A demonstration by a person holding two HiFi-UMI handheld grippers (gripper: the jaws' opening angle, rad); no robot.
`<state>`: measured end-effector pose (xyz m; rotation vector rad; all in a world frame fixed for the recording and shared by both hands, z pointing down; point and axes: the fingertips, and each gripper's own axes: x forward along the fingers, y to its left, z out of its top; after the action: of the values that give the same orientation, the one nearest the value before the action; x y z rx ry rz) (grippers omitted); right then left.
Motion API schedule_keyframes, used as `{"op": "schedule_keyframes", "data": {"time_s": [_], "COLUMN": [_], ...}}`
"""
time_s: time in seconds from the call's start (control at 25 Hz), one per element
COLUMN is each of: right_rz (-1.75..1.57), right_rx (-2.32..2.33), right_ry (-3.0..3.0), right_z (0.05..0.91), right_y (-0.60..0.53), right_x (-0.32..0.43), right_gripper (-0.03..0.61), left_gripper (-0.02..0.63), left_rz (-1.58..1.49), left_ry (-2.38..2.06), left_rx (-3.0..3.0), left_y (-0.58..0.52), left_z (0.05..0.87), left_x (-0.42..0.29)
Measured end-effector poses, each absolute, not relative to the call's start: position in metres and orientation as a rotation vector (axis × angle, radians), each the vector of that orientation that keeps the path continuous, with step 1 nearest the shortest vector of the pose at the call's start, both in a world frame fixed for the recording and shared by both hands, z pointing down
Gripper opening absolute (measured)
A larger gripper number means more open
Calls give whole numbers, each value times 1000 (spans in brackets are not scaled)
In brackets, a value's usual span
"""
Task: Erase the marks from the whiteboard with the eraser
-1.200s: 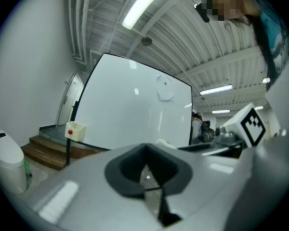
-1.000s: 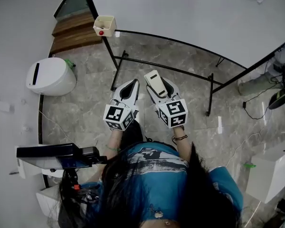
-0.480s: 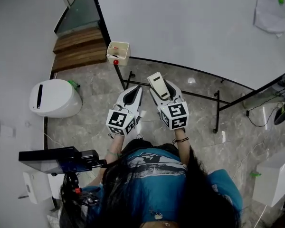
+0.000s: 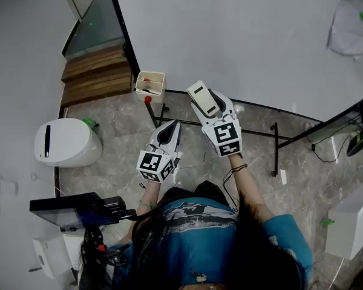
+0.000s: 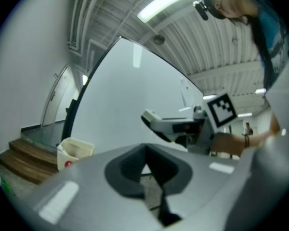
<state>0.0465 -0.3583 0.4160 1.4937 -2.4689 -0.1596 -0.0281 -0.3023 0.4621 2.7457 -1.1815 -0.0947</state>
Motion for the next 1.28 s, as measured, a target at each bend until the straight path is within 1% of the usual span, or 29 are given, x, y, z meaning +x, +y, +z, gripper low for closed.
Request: {"op": "schedule_keyframes", "data": {"time_s": [0.32, 0.6, 0.72, 0.92, 1.28], "right_rz": [-687, -1064, -1147, -1180, -1268], "right_rx": [1456, 1344, 1310, 1325, 1342], "right_ry": [-2353, -2155, -2060, -1954, -1887], "right_z": [314, 271, 272, 279, 255], "right_y": [-424, -459, -471, -482, -467], "right_x": [36, 6, 3, 13, 25], "right_gripper": [264, 264, 264, 264, 262], "left_gripper": [3, 3, 3, 3, 3], "left_rz": [-120, -157, -149, -160, -183], "left_ry": [-1243, -1276, -1277, -1286, -1279], "left_rx": [2723, 2728, 2733, 2730, 2728], "left_y": [-317, -328, -330, -333, -333], "left_z": [455, 440, 439, 438, 428], "left_x": [-34, -31, -30, -36, -30]}}
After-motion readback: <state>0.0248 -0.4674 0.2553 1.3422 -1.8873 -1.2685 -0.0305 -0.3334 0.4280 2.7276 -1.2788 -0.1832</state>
